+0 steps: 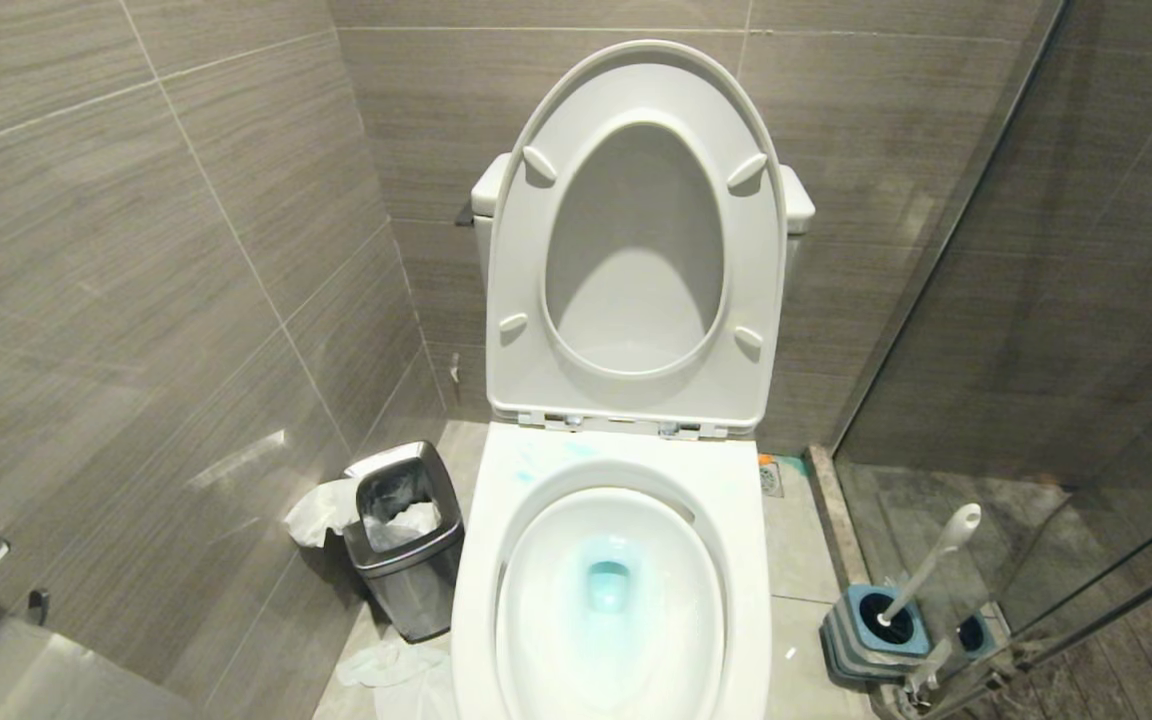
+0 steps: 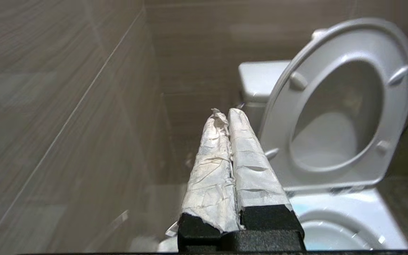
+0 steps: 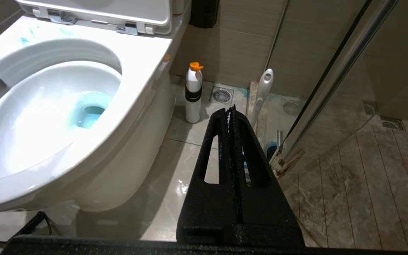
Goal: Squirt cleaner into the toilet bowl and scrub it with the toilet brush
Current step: Flush the toilet
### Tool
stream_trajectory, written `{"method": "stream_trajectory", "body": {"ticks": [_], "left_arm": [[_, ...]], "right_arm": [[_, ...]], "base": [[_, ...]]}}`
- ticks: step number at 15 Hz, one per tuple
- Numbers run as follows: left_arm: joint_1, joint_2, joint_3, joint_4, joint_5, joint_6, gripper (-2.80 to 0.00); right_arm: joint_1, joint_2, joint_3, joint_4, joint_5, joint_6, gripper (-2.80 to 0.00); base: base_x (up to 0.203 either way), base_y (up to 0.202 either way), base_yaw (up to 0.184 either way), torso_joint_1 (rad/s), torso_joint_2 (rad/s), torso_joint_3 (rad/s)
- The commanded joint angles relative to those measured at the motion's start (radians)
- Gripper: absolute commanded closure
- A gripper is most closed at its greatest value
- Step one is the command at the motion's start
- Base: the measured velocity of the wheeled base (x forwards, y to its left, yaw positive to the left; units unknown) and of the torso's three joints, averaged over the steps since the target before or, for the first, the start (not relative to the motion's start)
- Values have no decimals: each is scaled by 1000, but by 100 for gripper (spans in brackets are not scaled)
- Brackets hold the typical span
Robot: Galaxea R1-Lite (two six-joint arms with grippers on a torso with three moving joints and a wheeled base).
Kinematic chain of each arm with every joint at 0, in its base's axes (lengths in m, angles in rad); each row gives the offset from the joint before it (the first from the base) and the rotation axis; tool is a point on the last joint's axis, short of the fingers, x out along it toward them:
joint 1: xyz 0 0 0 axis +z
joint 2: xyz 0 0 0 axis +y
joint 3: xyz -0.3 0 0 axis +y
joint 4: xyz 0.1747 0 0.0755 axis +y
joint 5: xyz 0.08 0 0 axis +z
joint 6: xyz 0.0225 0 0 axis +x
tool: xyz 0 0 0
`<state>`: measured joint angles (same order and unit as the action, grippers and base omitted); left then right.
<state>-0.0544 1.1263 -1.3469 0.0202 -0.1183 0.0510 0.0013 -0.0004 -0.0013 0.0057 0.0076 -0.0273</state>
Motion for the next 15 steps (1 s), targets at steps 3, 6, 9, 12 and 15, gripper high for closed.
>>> {"method": "stream_trajectory", "body": {"ticks": [3, 6, 9, 12, 15], "left_arm": [[-50, 333, -290, 2, -16, -72, 0], [-83, 505, -514, 15, -18, -71, 0], [-118, 648, -611, 3, 31, -7, 0], [-166, 707, -617, -4, 108, 10, 0], [-210, 761, -612, -57, 293, 14, 0]], "right_arm": [[0, 1, 0, 0, 0, 0, 0], [0, 0, 0, 0, 0, 0, 0], [0, 2, 0, 0, 0, 0, 0], [0, 0, 1, 0, 0, 0, 0], [0, 0, 0, 0, 0, 0, 0]], "base": [[0, 0, 0, 0, 0, 0], [0, 0, 0, 0, 0, 0], [0, 0, 0, 0, 0, 0], [0, 0, 0, 0, 0, 0], [0, 0, 0, 0, 0, 0]]}}
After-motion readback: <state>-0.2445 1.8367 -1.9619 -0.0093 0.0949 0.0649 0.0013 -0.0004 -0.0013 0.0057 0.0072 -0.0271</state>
